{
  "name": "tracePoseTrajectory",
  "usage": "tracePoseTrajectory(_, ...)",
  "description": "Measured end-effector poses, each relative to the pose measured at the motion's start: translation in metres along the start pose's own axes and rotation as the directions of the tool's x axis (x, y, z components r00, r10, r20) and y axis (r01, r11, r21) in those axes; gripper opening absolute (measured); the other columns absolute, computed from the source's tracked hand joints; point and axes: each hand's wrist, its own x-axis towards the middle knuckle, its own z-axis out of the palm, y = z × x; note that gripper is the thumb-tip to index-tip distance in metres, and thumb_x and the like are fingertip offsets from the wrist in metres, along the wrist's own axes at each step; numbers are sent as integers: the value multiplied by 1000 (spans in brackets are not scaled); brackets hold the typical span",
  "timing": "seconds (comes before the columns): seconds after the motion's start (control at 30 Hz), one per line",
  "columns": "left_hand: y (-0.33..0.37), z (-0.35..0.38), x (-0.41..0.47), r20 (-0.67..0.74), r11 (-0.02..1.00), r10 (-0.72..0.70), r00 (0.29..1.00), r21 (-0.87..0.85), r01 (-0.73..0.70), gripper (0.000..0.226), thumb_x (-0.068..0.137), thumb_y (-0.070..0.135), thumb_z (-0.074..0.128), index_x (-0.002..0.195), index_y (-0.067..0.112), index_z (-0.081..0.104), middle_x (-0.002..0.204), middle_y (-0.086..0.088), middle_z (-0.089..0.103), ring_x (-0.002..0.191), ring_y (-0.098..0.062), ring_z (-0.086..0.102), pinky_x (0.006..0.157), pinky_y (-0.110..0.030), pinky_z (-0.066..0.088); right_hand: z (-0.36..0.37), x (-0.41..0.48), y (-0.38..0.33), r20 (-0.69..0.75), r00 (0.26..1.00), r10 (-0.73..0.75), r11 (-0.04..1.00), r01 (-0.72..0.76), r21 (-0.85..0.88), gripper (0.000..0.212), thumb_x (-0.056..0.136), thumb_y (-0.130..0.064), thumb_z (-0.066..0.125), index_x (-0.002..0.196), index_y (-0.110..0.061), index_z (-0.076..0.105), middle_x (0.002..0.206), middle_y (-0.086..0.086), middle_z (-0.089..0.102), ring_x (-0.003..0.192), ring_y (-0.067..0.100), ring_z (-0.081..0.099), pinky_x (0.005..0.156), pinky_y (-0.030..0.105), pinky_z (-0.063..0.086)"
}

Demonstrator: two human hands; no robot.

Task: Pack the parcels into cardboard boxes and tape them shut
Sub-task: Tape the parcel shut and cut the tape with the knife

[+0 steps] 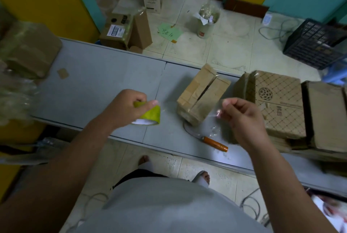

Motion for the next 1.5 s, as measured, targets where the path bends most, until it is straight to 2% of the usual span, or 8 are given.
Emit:
tracePoseTrajectory(0.1,-8,-17,11,64,999,18,998,-37,-16,56,89,57,67,59,11,55,55,-10,42,51,-9,43,54,-32,34,-9,-2,10,42,997,61,998,-63,29,12,101,-6,60,100,2,69,81,14,72,74,22,69,72,26,58)
tracePoseTrajectory(0.4,-16,-5,89,272,978,-22,962,206,-36,62,76,72,74,64,12,62,66,-15,56,67,-31,60,60,-33,37,12,-10,59,-229,951,210,954,-148,261,15,102,-6,61,90,-3,70,74,13,68,74,22,68,73,28,61)
tracePoseTrajectory(0.57,-9,-4,120,383,963,1,924,249,-105,56,83,60,80,65,11,60,61,0,47,59,-16,48,60,-33,33,20,-18,70,-240,937,255,932,-171,321,14,102,-6,60,93,-2,68,75,13,70,70,21,70,69,34,63)
tracePoseTrajectory(0.67,-14,-1,130,419,957,-9,908,267,-113,57,80,65,78,67,11,62,64,-4,54,60,-17,51,60,-34,36,21,-19,80,-257,934,248,941,-170,292,16,102,-7,60,99,6,69,83,20,68,78,29,67,84,47,60)
tracePoseTrajectory(0.9,-21,8,132,456,951,-36,889,289,-109,56,82,64,79,66,13,63,63,-1,54,60,-18,53,61,-32,38,24,-11,102,-290,924,250,951,-178,251,21,103,-8,60,101,12,69,84,21,69,79,28,68,83,41,60)
tracePoseTrajectory(1.2,-23,39,123,445,945,-14,895,299,-134,43,88,56,76,71,17,65,69,1,60,71,-21,60,62,-33,39,44,21,107,-236,889,391,908,-330,259,13,98,-1,64,91,5,74,88,22,74,77,29,68,66,30,59)
tracePoseTrajectory(1.4,-21,56,118,400,944,13,916,298,-143,27,90,45,76,78,24,64,72,14,57,76,-15,57,59,-25,34,39,25,106,-273,888,370,929,-361,86,11,94,-8,72,88,-4,79,91,22,77,76,30,68,63,35,57)
tracePoseTrajectory(1.5,-24,51,115,408,958,2,913,261,-119,19,90,43,75,99,33,61,82,13,58,86,-21,64,66,-30,45,35,28,108,-304,903,303,936,-342,-81,26,89,-30,82,99,-8,76,94,14,77,81,25,74,65,39,66)
